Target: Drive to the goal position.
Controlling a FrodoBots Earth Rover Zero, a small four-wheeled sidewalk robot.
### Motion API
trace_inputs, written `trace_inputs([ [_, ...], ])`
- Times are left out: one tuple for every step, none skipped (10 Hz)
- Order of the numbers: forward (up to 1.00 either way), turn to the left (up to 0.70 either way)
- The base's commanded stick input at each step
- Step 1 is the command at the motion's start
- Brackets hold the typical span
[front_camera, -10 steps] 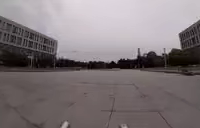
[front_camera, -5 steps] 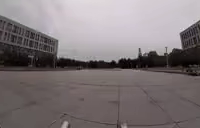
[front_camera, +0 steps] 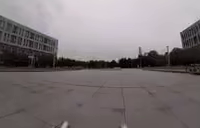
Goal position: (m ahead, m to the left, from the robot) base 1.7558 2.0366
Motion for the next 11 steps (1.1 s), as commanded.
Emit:
trace_inputs([
  [0.7,-0.06],
  [0.7,-0.32],
  [0.7,-0.35],
  [0.7,0.0],
  [0.7,0.0],
  [0.7,0.0],
  [0.7,0.0],
  [0.7,0.0],
  [0.7,0.0],
  [0.7,0.0],
  [0.7,0.0],
])
